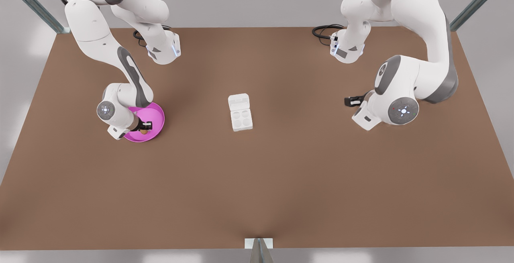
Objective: Pack egg into the box and close the box lid
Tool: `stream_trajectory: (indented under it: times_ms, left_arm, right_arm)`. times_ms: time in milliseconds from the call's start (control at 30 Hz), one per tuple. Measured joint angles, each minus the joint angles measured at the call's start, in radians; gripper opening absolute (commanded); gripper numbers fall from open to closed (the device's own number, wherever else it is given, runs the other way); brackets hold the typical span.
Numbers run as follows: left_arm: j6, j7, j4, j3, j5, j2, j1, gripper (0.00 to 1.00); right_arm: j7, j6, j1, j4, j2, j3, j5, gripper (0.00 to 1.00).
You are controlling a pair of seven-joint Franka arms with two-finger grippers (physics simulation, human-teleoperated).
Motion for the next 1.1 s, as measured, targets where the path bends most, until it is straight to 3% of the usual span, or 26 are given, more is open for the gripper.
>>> stream_trajectory:
  times_ms: [200, 300, 500, 833, 1100]
  left_arm:
    - [-0.073, 0.006, 0.080, 0.003, 0.003, 0.003, 0.028, 1.00]
    - [-0.081, 0.008, 0.099, -0.018, -0.003, 0.014, 0.023, 1.00]
    - [-0.081, 0.011, 0.112, -0.018, -0.005, 0.035, 0.026, 1.00]
    - [-0.028, 0.015, 0.179, -0.006, -0.001, 0.117, 0.084, 1.00]
    - [-0.012, 0.018, 0.193, -0.013, -0.015, 0.134, 0.104, 1.00]
  right_arm:
    - [-0.011, -0.072, -0.003, 0.044, -0.037, 0.004, 0.016, 0.50]
    - [-0.023, -0.183, 0.001, 0.156, -0.037, 0.009, 0.122, 0.50]
    - [-0.039, -0.424, 0.124, 0.358, 0.044, 0.017, 0.436, 0.49]
    - [-0.050, -0.584, 0.356, 0.436, 0.171, 0.020, 1.140, 0.49]
    - [-0.035, -0.649, 0.384, 0.450, 0.264, 0.074, 1.398, 0.49]
